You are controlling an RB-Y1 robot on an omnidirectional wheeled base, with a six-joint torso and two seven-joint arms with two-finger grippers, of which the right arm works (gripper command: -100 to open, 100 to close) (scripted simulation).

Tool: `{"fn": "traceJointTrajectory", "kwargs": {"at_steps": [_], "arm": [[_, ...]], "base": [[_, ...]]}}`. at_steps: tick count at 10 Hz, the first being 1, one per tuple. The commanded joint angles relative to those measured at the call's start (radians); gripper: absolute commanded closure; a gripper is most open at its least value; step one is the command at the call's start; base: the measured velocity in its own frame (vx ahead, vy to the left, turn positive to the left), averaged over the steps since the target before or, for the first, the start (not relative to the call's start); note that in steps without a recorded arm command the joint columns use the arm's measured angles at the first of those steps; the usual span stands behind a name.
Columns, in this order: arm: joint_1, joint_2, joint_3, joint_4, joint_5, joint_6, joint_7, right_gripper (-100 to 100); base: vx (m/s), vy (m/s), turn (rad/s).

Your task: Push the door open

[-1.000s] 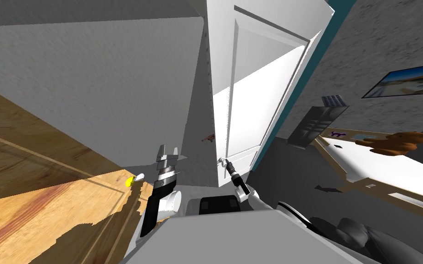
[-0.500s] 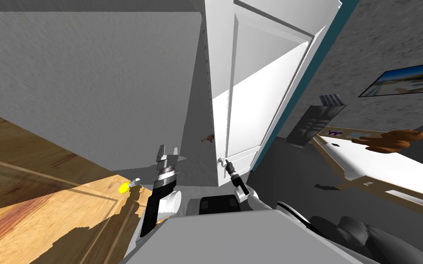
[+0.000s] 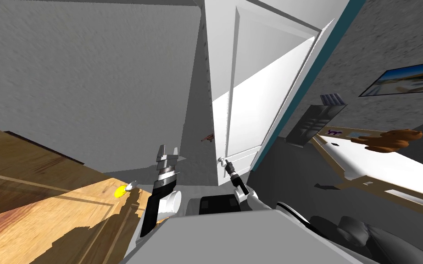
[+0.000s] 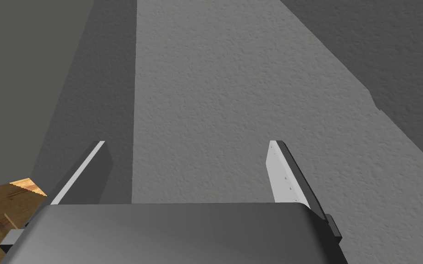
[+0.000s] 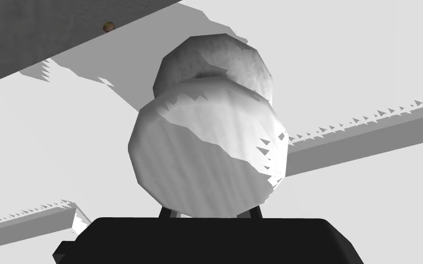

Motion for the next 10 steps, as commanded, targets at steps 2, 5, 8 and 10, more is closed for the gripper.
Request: {"fn": "traceJointTrajectory", "kwargs": {"at_steps": [2, 5, 8, 10], "arm": [[-0.019, 0.009, 0.009, 0.008, -0.020, -0.017, -0.069, 100], [-0.022, 0.015, 0.021, 0.011, -0.048, -0.018, -0.143, 100], [-0.024, 0.018, 0.027, 0.012, -0.061, -0.018, -0.193, 100], [-0.026, 0.021, 0.032, 0.014, -0.074, -0.018, -0.235, 100]], "base": [[0.031, 0.022, -0.035], [0.060, 0.037, -0.039], [0.027, 0.014, -0.014], [0.031, 0.019, -0.030]]}}
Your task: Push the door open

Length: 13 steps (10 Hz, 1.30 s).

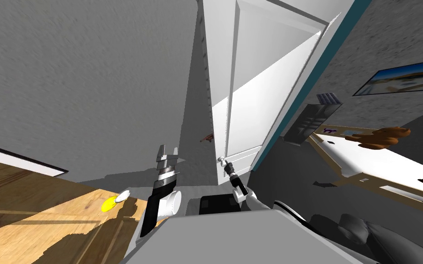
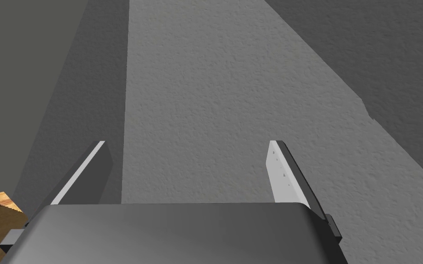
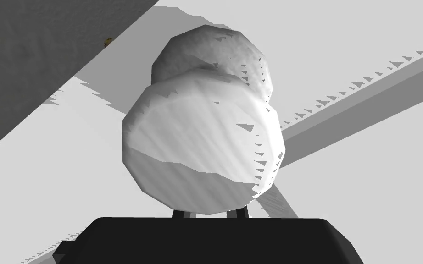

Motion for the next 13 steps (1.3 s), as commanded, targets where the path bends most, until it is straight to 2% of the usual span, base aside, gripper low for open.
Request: {"fn": "traceJointTrajectory", "kwargs": {"at_steps": [1, 4, 5, 9, 10, 13], "arm": [[-0.013, 0.005, 0.008, -0.017, -0.019, -0.013, -0.050, 100], [-0.013, 0.005, 0.008, -0.017, -0.019, -0.013, -0.068, 100], [-0.015, 0.008, 0.014, -0.015, -0.032, -0.013, -0.109, 100], [-0.015, 0.008, 0.014, -0.015, -0.032, -0.013, -0.109, 100], [-0.017, 0.011, 0.019, -0.014, -0.044, -0.013, -0.150, 100], [-0.017, 0.011, 0.019, 0.001, -0.044, -0.013, -0.150, 100]], "base": [[0.053, 0.030, -0.061], [0.026, 0.017, 0.002], [0.024, 0.014, -0.038], [0.011, 0.007, -0.007], [0.018, 0.019, -0.037], [0.017, 0.010, -0.005]]}}
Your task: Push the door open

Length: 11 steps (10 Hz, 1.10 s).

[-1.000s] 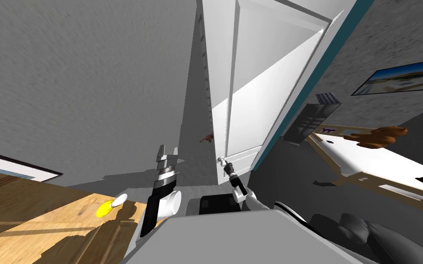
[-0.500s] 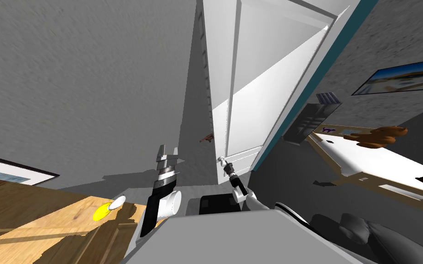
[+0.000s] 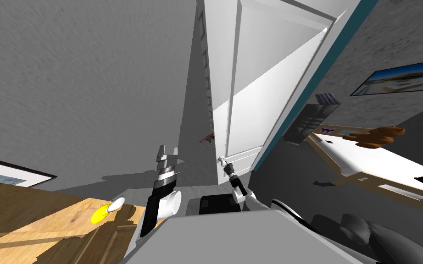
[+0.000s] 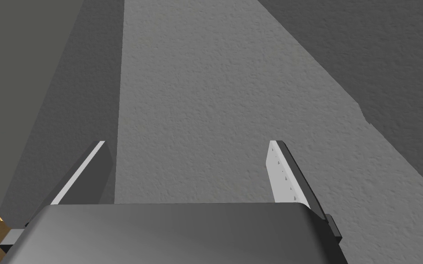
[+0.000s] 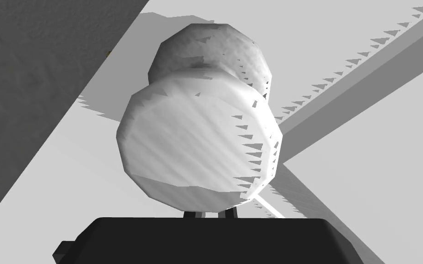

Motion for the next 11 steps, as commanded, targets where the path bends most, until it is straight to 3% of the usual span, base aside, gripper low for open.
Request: {"fn": "traceJointTrajectory", "kwargs": {"at_steps": [1, 2, 5, 6, 11], "arm": [[-0.003, -0.002, -0.002, -0.050, 0.000, 0.000, 0.008, 100], [-0.003, -0.002, -0.002, -0.052, 0.000, 0.000, 0.008, 100], [-0.006, 0.004, 0.008, -0.049, -0.024, 0.000, -0.074, 100], [0.005, 0.006, 0.035, -0.003, -0.044, -0.013, -0.101, -100], [0.028, 0.023, 0.101, -0.044, -0.130, -0.028, -0.212, -100]], "base": [[0.000, 0.000, 0.000], [0.000, 0.000, 0.000], [0.028, 0.017, -0.030], [-0.019, -0.041, -0.013], [-0.097, -0.076, 0.024]]}}
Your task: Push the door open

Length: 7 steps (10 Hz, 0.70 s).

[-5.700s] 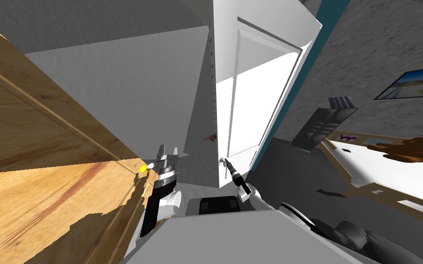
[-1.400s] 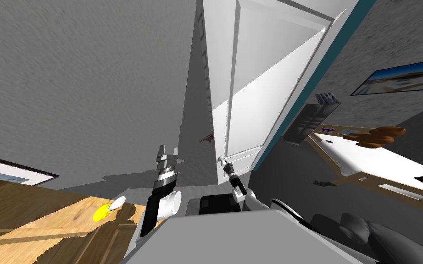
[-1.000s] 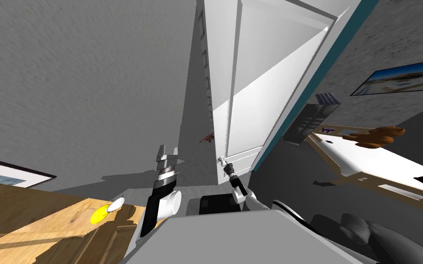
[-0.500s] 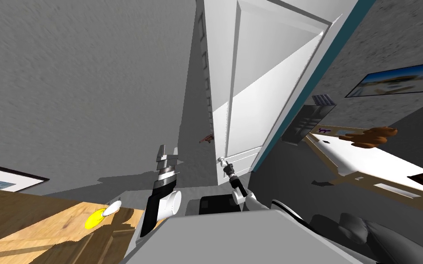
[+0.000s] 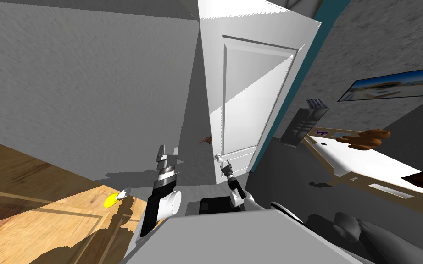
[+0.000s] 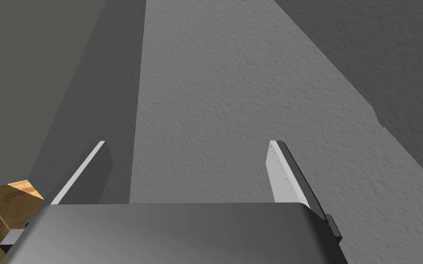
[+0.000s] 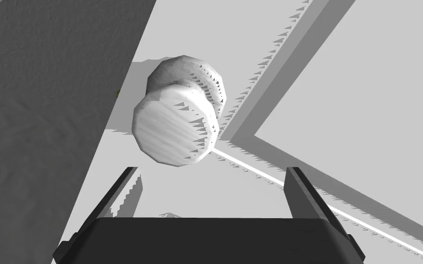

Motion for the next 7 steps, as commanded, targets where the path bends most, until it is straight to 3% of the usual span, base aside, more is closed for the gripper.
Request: {"fn": "traceJointTrajectory", "kwargs": {"at_steps": [1, 3, 4, 7], "arm": [[0.007, 0.013, 0.026, -0.010, -0.033, -0.008, -0.045, -100], [0.018, 0.029, 0.057, -0.030, -0.075, -0.015, -0.099, -100], [0.018, 0.029, 0.057, -0.030, -0.075, -0.015, -0.099, -100], [0.033, 0.059, 0.102, -0.059, -0.133, -0.024, -0.175, -100]], "base": [[-0.078, -0.078, 0.019], [-0.093, -0.083, 0.019], [-0.066, -0.052, 0.008], [-0.071, -0.067, 0.015]]}}
